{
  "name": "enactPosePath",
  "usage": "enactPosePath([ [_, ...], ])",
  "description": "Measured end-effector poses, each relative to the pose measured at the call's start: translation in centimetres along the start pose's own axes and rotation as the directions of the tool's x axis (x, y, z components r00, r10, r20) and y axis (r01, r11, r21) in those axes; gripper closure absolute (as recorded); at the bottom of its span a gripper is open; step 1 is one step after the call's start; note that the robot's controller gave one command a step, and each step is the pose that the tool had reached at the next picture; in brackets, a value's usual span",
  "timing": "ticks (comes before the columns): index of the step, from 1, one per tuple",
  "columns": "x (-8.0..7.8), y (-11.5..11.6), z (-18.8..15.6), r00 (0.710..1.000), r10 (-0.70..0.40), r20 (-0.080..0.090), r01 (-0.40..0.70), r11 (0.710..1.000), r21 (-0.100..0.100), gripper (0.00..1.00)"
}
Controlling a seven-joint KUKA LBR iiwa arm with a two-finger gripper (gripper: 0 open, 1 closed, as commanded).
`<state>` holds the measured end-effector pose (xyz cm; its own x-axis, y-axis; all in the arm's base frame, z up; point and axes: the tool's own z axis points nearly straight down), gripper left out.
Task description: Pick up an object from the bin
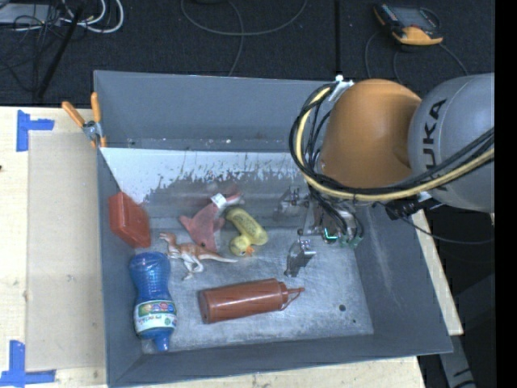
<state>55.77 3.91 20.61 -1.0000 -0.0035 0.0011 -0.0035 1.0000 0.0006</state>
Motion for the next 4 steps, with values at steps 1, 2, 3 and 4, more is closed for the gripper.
enactPosePath([
  [1, 0.2, -1.6, 6.5, 1.000, -0.007, 0.003, 0.007, 1.000, 0.000, 0.00],
  [2, 1.7, -2.4, 11.3, 0.994, -0.108, 0.000, 0.108, 0.994, 0.001, 0.00],
  [3, 0.9, -1.1, 13.3, 0.978, -0.211, 0.000, 0.211, 0.978, 0.002, 0.00],
  [4, 4.9, 0.2, 13.3, 0.948, -0.317, 0.011, 0.317, 0.948, 0.003, 0.00],
])
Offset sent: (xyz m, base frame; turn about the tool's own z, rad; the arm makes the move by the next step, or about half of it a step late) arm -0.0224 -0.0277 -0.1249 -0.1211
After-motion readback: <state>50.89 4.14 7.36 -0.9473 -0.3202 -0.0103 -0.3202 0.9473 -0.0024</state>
